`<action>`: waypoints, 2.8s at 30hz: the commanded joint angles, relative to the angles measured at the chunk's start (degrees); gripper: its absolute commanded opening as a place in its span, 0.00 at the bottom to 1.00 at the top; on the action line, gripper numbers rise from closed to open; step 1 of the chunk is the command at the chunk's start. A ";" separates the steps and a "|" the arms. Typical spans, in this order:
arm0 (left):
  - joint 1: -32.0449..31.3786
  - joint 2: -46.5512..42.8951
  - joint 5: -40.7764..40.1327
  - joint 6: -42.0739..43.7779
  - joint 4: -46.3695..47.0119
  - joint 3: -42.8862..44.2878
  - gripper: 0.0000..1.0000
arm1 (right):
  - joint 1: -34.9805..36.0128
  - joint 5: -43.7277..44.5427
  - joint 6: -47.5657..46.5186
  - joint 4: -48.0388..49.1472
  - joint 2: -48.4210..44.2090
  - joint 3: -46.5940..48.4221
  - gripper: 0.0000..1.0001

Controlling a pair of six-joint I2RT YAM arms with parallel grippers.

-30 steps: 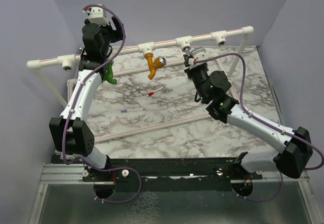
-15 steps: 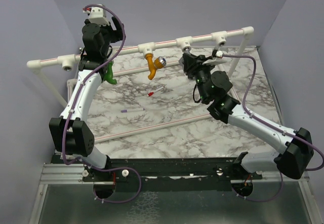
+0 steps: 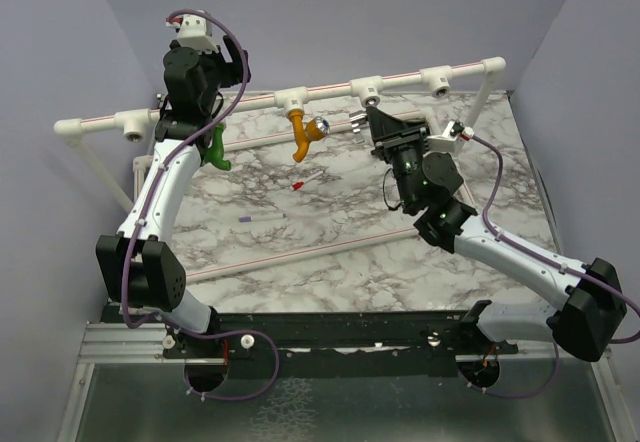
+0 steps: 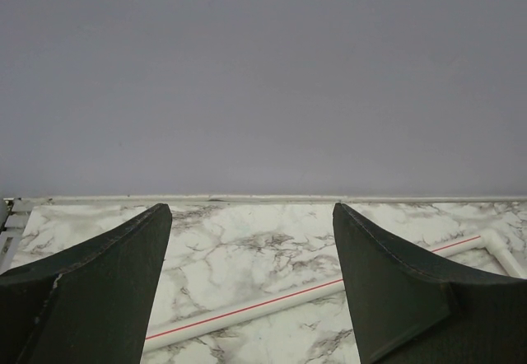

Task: Install the water faucets

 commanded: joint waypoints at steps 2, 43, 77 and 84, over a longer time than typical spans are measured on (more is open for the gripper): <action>-0.13 5.39 1.46 -0.32 -14.87 -5.59 0.81 | 0.27 -4.56 17.93 1.08 -1.17 -3.01 0.00; 0.02 5.67 1.00 -0.22 -15.14 -5.51 0.81 | 0.26 -1.74 -25.88 -18.88 -11.87 2.41 0.73; 0.02 5.58 1.09 -0.40 -15.14 -5.51 0.81 | 0.27 -23.94 -140.97 -18.82 -6.28 5.13 0.81; 0.02 5.59 1.00 -0.31 -15.14 -5.51 0.81 | 0.29 -23.19 -149.28 -13.03 -1.04 6.68 0.74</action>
